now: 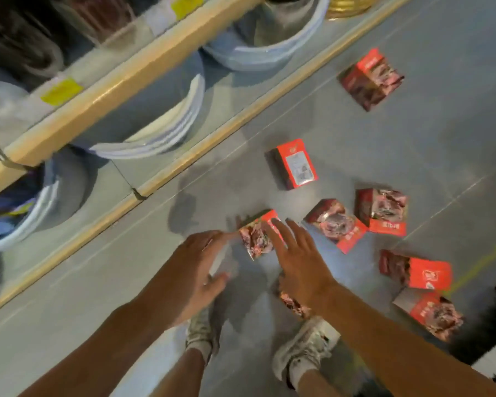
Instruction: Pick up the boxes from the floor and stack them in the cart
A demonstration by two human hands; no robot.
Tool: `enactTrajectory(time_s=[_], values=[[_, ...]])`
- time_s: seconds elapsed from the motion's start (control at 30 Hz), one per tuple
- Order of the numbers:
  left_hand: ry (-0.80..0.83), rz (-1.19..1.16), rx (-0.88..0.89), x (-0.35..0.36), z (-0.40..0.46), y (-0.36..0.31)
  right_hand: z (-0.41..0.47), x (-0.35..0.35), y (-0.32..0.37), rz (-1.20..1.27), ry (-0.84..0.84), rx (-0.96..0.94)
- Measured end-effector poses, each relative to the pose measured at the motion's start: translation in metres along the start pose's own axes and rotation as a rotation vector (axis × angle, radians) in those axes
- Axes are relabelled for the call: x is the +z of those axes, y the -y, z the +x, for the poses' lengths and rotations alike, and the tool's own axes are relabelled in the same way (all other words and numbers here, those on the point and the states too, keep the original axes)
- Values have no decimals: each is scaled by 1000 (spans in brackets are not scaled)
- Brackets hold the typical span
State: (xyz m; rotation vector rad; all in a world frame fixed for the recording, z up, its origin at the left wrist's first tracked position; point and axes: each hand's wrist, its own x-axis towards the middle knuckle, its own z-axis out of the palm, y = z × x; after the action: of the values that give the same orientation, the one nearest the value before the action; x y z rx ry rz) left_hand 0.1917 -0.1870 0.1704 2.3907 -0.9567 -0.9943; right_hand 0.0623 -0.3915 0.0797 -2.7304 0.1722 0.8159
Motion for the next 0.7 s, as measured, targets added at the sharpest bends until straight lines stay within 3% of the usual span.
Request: enactTrajectory(time_s=[0.2,0.4,0.5,0.7], values=[[54,-48,-6,63,24,88,99,100,-6,-111,18,-20],[147,-54,-59,117,43,134,151,168,-41,-209,30,-94],[199,-2,-62,127,56,133,151,174,-48,-148,-38,-123],[274,91,8,109,79,89,86,128,-63,197,-288,80]])
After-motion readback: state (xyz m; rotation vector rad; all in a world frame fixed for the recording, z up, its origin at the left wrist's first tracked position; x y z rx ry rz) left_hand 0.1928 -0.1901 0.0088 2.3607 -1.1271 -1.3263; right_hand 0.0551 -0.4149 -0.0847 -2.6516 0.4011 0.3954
